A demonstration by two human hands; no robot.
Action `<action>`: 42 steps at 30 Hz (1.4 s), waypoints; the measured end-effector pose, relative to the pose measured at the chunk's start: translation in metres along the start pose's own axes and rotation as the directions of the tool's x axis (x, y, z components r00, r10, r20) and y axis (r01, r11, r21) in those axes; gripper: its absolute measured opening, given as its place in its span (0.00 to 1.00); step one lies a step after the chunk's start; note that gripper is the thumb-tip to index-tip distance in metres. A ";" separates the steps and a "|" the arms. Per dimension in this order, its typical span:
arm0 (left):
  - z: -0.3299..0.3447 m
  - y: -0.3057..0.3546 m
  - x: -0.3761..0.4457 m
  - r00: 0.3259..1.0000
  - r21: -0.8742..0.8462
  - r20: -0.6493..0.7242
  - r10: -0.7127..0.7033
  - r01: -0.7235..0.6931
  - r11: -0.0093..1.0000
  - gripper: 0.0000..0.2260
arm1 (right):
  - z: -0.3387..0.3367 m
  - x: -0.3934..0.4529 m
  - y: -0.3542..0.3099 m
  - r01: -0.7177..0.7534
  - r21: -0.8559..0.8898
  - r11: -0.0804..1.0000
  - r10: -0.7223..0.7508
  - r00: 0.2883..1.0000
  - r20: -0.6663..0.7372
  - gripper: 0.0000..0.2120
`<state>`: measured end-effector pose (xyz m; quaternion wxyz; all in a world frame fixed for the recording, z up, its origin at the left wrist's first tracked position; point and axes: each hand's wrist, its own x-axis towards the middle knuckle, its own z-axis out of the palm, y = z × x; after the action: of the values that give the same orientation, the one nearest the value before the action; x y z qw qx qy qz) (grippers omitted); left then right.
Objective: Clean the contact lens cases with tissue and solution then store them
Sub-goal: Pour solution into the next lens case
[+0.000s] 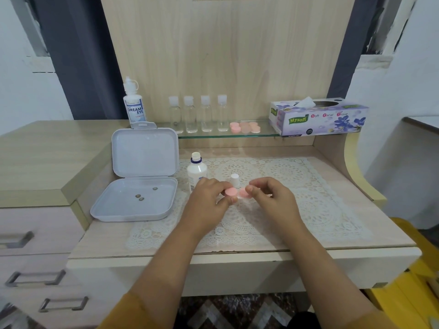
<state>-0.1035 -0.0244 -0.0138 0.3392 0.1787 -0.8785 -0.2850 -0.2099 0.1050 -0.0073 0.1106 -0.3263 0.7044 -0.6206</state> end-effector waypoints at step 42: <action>-0.002 0.004 0.001 0.991 -0.094 0.099 -0.087 0.097 0.991 0.13 | 0.001 -0.003 -0.007 0.060 -0.077 0.995 -0.047 0.984 0.172 0.09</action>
<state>-0.1033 -0.0226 -0.0095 0.2921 0.1885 -0.8692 -0.3515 -0.2042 0.1059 -0.0015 0.1400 -0.4010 0.7081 -0.5641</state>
